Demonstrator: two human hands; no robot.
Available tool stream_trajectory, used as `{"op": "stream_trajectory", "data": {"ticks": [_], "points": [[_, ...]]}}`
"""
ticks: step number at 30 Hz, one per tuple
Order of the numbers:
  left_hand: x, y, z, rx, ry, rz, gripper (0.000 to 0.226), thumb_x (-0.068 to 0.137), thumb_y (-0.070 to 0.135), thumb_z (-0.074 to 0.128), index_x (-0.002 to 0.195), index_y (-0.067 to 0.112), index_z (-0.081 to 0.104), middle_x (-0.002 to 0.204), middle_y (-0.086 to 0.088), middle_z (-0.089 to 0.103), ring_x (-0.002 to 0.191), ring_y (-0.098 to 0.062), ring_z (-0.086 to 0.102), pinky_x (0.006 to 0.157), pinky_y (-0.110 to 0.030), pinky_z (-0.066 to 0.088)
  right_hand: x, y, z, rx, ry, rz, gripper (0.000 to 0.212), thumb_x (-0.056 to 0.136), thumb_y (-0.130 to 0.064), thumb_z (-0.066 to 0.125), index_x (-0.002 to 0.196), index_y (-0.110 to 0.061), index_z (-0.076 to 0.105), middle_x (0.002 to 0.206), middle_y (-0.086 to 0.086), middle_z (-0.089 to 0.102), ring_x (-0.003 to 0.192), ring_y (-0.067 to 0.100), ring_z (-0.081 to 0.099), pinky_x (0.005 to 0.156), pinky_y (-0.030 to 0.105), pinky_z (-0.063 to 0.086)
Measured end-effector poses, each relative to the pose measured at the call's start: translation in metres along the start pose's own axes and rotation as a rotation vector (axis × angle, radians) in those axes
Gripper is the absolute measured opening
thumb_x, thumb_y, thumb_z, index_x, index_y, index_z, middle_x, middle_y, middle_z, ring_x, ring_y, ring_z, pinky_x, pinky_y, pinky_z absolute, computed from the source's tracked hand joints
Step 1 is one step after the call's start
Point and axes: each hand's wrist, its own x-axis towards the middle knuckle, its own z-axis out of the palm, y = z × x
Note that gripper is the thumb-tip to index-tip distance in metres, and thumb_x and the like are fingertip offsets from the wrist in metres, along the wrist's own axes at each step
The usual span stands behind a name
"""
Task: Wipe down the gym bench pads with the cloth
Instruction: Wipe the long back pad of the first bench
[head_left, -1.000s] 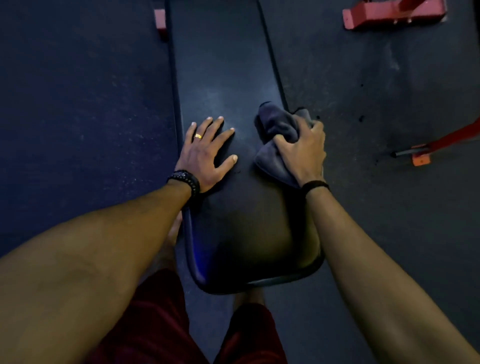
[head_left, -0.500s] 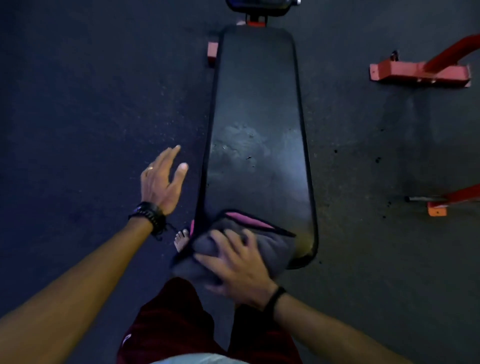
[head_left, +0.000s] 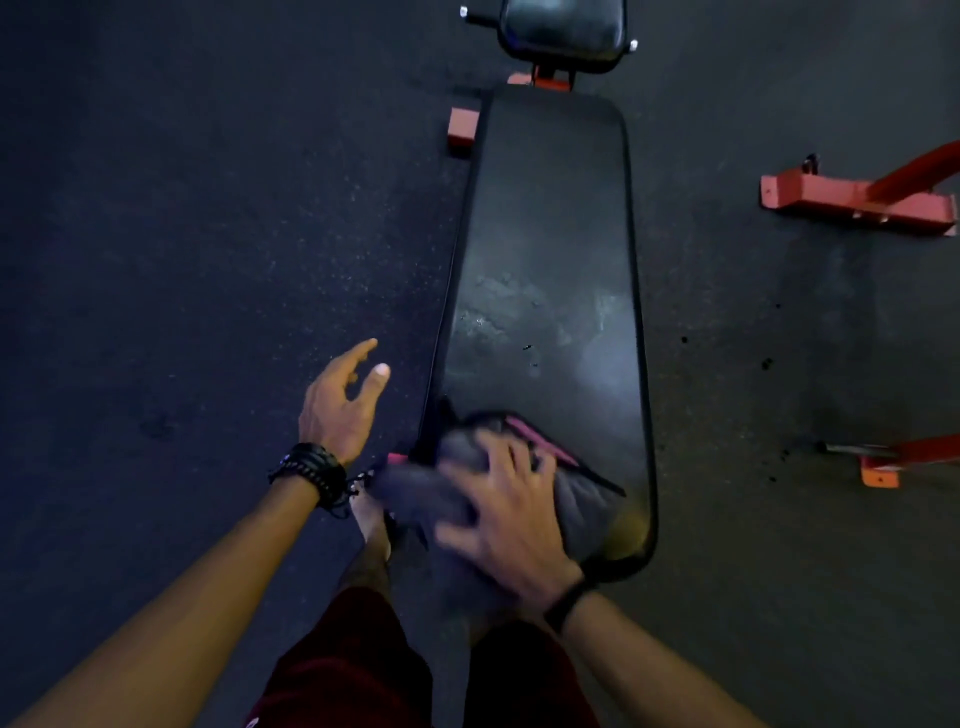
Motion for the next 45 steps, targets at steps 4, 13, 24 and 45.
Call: {"op": "stream_trajectory", "data": {"ticks": [4, 13, 24, 45], "points": [[-0.006, 0.007, 0.009, -0.099, 0.108, -0.02, 0.059, 0.086, 0.055, 0.047, 0.135, 0.025, 0.057, 0.124, 0.011, 0.057, 0.104, -0.002, 0.056, 0.089, -0.021, 0.044, 0.15, 0.029, 0.004, -0.101, 0.053, 0.319, 0.048, 0.072, -0.065, 0.048, 0.108, -0.038, 0.061, 0.116, 0.002, 0.049, 0.109, 0.026, 0.046, 0.09, 0.048, 0.033], [-0.004, 0.018, -0.008, -0.232, 0.212, -0.048, 0.052, 0.085, 0.043, 0.055, 0.128, 0.015, 0.063, 0.114, 0.006, 0.064, 0.093, 0.011, 0.058, 0.08, -0.003, 0.043, 0.048, -0.038, 0.011, 0.121, -0.067, 0.064, 0.042, 0.07, -0.054, 0.059, 0.105, -0.033, 0.066, 0.142, 0.003, 0.043, 0.13, 0.028, 0.039, 0.1, 0.054, 0.03], [-0.005, 0.024, -0.003, -0.156, 0.077, -0.034, 0.05, 0.08, 0.044, 0.058, 0.12, 0.016, 0.066, 0.101, 0.002, 0.066, 0.089, 0.0, 0.059, 0.077, -0.007, 0.046, 0.222, 0.027, 0.021, -0.196, -0.078, 0.282, 0.045, 0.073, -0.058, 0.054, 0.104, -0.029, 0.067, 0.122, 0.005, 0.049, 0.115, 0.028, 0.043, 0.091, 0.049, 0.033], [0.017, 0.061, 0.114, 0.566, -0.078, 0.069, 0.064, 0.1, 0.049, 0.025, 0.156, 0.022, 0.015, 0.163, -0.013, 0.011, 0.144, -0.036, 0.025, 0.114, -0.049, 0.026, 0.097, 0.111, -0.021, -0.081, 0.069, 0.425, 0.054, 0.077, -0.056, 0.057, 0.125, -0.032, 0.057, 0.133, 0.009, 0.048, 0.12, 0.032, 0.046, 0.096, 0.05, 0.035]]}}
